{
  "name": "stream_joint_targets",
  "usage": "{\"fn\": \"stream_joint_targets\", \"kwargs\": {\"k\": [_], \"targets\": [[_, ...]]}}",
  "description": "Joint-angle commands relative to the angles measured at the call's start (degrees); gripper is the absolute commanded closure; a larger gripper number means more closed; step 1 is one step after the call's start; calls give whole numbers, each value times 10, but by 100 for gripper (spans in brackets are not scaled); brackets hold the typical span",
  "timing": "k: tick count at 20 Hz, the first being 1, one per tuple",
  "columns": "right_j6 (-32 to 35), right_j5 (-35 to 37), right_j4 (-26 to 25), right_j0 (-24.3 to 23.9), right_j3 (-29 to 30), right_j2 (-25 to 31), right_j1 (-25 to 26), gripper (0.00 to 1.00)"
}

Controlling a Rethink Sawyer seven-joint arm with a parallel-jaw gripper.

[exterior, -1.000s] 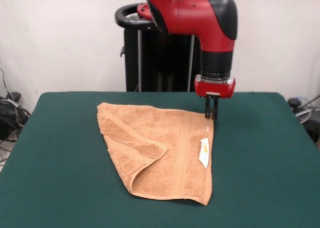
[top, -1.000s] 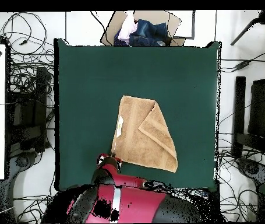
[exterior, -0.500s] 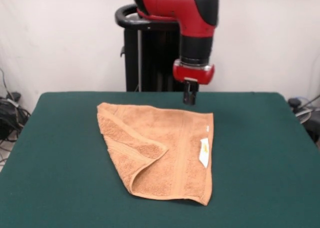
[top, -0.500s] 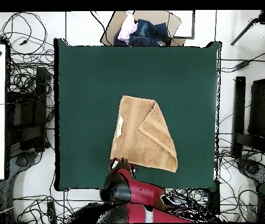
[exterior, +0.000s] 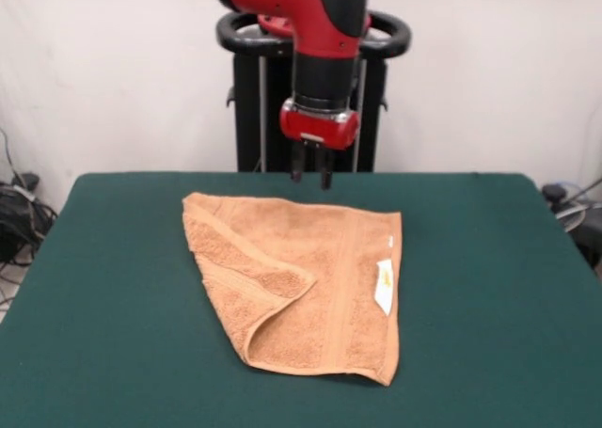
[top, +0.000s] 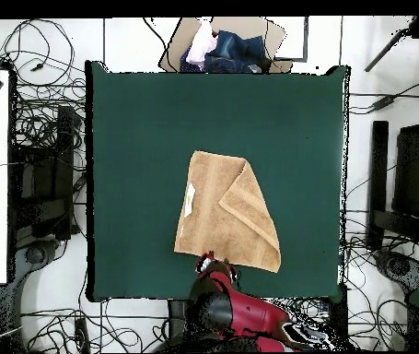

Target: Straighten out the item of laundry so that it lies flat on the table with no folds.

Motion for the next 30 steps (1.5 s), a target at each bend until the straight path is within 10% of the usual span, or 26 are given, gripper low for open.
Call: {"fn": "stream_joint_targets", "kwargs": {"k": [1,30], "targets": [[33,15,-30,-10,-92,-2,22,0],[111,-111,-12,-29,-206,25,108,0]]}}
